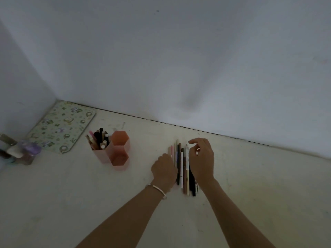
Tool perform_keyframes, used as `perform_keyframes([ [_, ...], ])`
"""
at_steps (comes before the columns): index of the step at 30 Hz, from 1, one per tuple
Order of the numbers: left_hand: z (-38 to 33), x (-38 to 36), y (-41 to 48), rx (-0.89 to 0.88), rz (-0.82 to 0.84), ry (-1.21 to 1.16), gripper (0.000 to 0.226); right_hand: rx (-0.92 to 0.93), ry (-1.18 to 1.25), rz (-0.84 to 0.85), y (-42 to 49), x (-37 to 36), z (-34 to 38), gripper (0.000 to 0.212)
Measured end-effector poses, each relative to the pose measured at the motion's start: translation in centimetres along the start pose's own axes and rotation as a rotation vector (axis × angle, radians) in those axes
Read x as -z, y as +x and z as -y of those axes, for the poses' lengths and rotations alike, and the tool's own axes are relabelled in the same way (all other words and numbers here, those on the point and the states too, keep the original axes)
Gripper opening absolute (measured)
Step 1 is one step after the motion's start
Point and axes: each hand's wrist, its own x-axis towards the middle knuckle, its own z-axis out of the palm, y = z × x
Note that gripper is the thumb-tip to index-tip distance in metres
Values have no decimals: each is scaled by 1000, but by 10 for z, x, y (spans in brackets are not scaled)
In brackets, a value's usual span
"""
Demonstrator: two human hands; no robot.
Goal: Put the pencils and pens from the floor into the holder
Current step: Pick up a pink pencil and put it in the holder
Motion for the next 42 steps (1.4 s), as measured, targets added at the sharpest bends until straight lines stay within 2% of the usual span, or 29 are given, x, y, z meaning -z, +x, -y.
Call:
perform_keyframes([
  [3,-1,2,5,31,32,-53,25,-27,14,44,1,-6,0,25],
  [7,9,30,2,56,43,-263,14,-47,10,93,4,-16,7,23],
  [9,13,55,-6,-13,-46,-382,17,-65,-38,106,6,-25,8,22],
  [11,15,89,-17,-119,-212,-556,17,-77,-135,163,7,-38,8,19],
  [14,20,140,-36,-204,-416,-776,17,-29,-420,338,3,-60,9,19],
  [16,28,161,-44,-233,-497,-818,22,4,-595,433,-2,-69,10,24],
  [19,40,172,-52,-246,-517,-830,33,-21,-757,496,-8,-77,12,29],
  [23,51,174,-59,-268,-479,-904,35,-21,-782,493,-12,-84,17,23],
  [26,59,178,-62,-268,-501,-924,21,-74,-621,457,-17,-88,19,30],
  [29,74,189,-59,-240,-582,-934,5,-124,-336,375,-7,-80,37,53],
  [32,95,198,-41,-221,-672,-814,26,-33,-98,184,14,-59,75,53],
  [35,106,198,-22,-216,-693,-609,22,46,133,61,27,-37,112,48],
  [37,109,193,-13,-216,-672,-611,8,78,239,-4,30,-27,127,49],
  [39,111,188,-4,-232,-641,-648,26,94,289,-54,31,-23,135,50],
  [42,112,181,8,-257,-630,-682,38,84,341,-73,27,-25,136,51],
])
